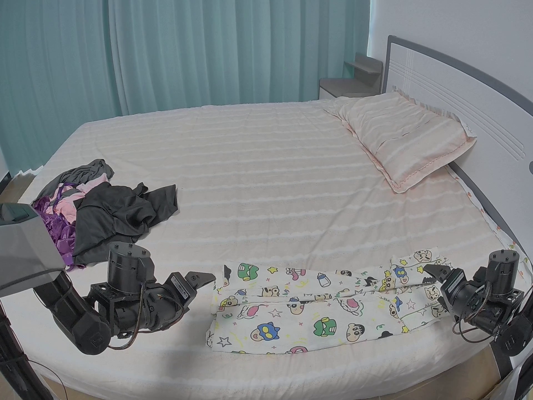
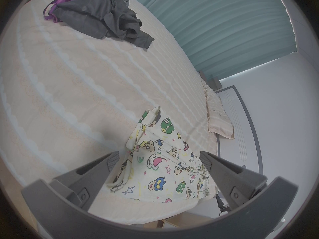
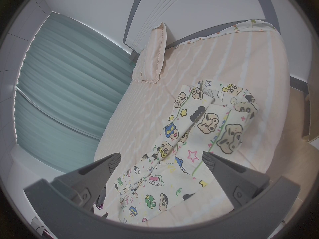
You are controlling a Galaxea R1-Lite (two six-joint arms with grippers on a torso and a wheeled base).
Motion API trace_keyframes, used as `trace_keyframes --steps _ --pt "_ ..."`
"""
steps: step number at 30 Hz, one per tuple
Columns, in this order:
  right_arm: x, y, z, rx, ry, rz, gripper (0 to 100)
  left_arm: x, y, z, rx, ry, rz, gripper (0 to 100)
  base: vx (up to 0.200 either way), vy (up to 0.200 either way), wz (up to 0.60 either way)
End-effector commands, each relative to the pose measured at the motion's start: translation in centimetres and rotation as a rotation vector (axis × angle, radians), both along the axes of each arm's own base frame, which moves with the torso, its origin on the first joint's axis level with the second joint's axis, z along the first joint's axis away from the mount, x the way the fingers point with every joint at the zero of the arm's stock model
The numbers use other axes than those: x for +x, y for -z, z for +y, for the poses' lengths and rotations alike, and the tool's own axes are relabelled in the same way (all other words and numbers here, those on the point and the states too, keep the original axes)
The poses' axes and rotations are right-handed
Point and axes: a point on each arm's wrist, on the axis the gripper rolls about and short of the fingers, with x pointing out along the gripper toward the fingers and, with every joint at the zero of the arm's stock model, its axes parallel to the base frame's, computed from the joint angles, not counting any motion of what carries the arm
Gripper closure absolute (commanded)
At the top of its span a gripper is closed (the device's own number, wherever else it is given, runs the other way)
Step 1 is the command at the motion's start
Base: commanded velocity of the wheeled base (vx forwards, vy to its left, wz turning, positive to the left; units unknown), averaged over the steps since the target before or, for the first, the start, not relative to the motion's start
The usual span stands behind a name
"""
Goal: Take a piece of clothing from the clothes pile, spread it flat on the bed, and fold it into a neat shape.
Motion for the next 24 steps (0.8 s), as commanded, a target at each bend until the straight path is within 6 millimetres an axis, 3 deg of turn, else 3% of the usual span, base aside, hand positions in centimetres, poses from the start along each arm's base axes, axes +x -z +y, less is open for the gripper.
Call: trace_keyframes --steps 1,10,19,23,24 --pt "-0.4 0.3 -0.1 -0.001 0.001 0.023 0 -0.4 0.5 -0.1 0.009 0.007 0.019 0 0.0 0.0 0.0" --pt "-0.4 0.3 0.0 0.005 0.001 0.024 0 -1.1 1.3 -0.2 0.025 0.021 0.061 0 0.0 0.0 0.0" --pt "-0.4 0.3 -0.1 0.005 0.003 0.024 0 -1.7 2.2 -1.2 0.053 0.064 0.086 0 0.0 -0.2 0.0" --pt "-0.4 0.3 -0.1 0.005 0.003 0.024 0 -1.5 2.3 -1.4 0.074 0.059 0.07 0 0.0 0.0 0.0" --pt "-0.4 0.3 0.0 0.007 0.002 0.022 0 -1.3 2.7 -1.2 0.16 0.118 0.037 0 0.0 0.0 0.0"
